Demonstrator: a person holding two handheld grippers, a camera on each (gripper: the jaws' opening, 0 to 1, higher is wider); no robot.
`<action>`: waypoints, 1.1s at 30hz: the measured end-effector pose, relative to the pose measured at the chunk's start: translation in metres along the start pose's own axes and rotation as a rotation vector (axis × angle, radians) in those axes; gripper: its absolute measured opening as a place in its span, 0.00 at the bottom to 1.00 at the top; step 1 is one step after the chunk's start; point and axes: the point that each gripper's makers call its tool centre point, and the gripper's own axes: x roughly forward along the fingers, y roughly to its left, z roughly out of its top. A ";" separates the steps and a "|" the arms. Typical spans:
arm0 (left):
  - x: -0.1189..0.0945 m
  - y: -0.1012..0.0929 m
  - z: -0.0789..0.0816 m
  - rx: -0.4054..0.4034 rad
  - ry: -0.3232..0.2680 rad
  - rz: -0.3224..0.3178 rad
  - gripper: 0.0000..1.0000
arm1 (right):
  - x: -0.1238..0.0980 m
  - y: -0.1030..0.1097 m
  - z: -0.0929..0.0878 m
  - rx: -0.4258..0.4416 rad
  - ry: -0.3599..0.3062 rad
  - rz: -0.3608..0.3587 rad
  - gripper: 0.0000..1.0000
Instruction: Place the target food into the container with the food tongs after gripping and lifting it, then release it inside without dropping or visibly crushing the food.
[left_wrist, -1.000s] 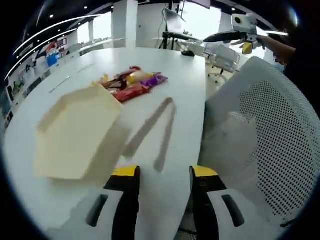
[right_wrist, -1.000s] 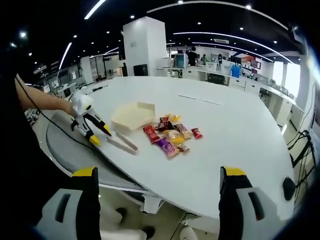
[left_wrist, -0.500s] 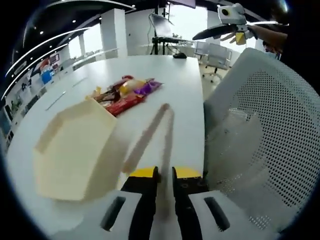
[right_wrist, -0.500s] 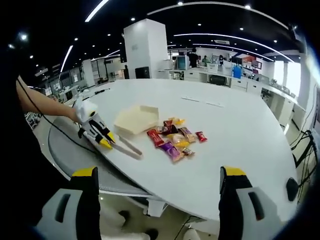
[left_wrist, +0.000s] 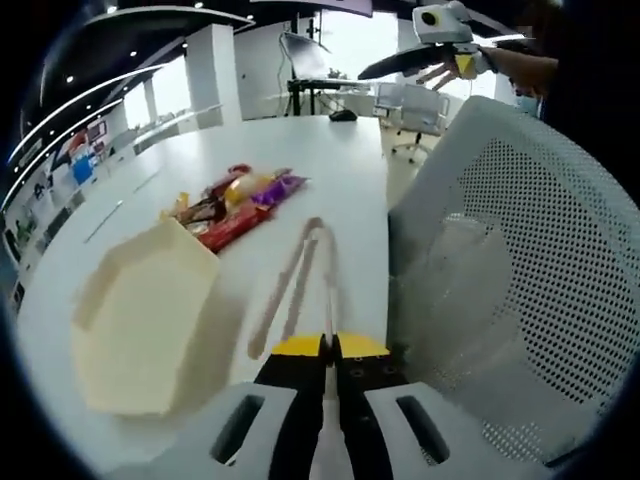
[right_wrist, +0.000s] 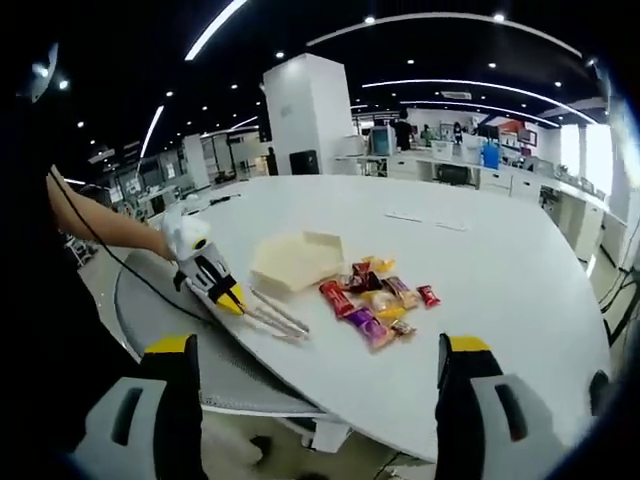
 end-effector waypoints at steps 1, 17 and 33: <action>-0.002 -0.002 0.007 0.007 -0.019 -0.002 0.00 | 0.002 0.003 -0.002 -0.033 0.026 0.009 0.88; -0.065 -0.038 0.116 0.038 -0.311 -0.023 0.00 | 0.032 0.051 0.073 0.030 -0.286 0.187 0.40; -0.108 -0.083 0.199 -0.039 -0.568 -0.208 0.00 | 0.019 0.100 0.124 0.063 -0.445 0.393 0.44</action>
